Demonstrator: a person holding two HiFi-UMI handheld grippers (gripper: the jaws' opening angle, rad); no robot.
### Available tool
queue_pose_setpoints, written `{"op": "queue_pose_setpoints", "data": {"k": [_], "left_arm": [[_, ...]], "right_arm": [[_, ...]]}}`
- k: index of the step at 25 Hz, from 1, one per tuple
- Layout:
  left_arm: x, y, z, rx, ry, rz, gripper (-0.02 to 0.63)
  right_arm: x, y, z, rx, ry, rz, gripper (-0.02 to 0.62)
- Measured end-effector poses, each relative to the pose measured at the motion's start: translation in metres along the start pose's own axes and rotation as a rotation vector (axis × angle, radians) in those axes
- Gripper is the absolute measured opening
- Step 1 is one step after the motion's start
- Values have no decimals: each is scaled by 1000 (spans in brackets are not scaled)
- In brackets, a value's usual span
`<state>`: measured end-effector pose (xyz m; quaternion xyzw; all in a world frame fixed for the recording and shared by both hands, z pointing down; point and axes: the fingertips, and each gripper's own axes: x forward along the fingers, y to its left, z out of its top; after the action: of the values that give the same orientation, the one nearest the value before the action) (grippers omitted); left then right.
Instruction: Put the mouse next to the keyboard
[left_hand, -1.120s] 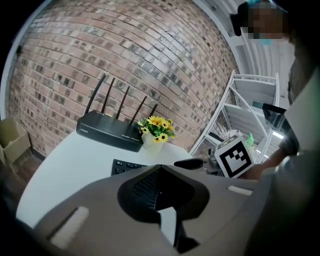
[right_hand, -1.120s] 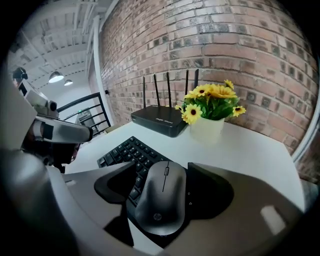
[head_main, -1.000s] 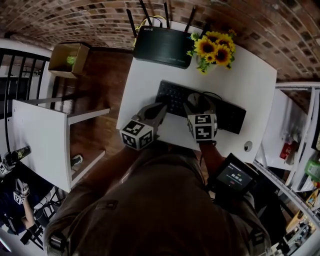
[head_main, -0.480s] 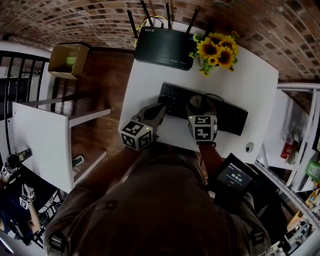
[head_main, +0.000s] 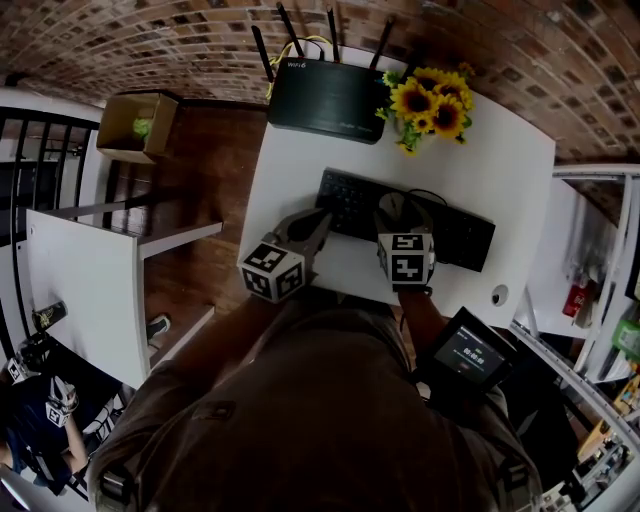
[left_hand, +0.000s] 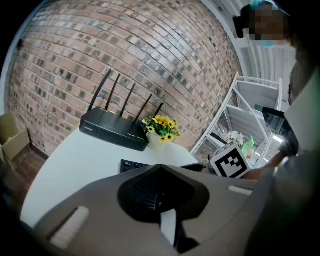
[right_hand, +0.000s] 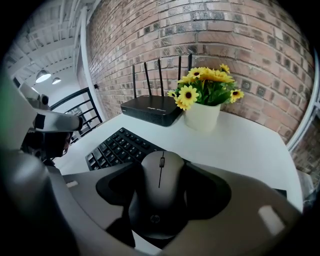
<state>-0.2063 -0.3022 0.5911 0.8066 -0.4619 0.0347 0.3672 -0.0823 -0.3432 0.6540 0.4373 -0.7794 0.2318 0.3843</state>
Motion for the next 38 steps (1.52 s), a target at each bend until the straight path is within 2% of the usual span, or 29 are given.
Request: {"op": "queue_pose_setpoints", "data": {"k": [11, 21, 27, 32, 38], "left_arm": [[3, -3, 2, 12, 2, -9, 2], [12, -19, 8, 49, -2, -45, 2], [24, -43, 11, 80, -5, -76, 2], [43, -75, 19, 117, -6, -133, 2], [67, -120, 16, 152, 0, -186, 2]], "right_arm": [[-4, -4, 6, 16, -35, 7, 302], [-26, -27, 16, 39, -104, -41, 302], [-57, -63, 14, 74, -146, -99, 304], [-95, -112, 10, 128, -194, -195, 304], [-138, -164, -13, 183, -225, -279, 304]]}}
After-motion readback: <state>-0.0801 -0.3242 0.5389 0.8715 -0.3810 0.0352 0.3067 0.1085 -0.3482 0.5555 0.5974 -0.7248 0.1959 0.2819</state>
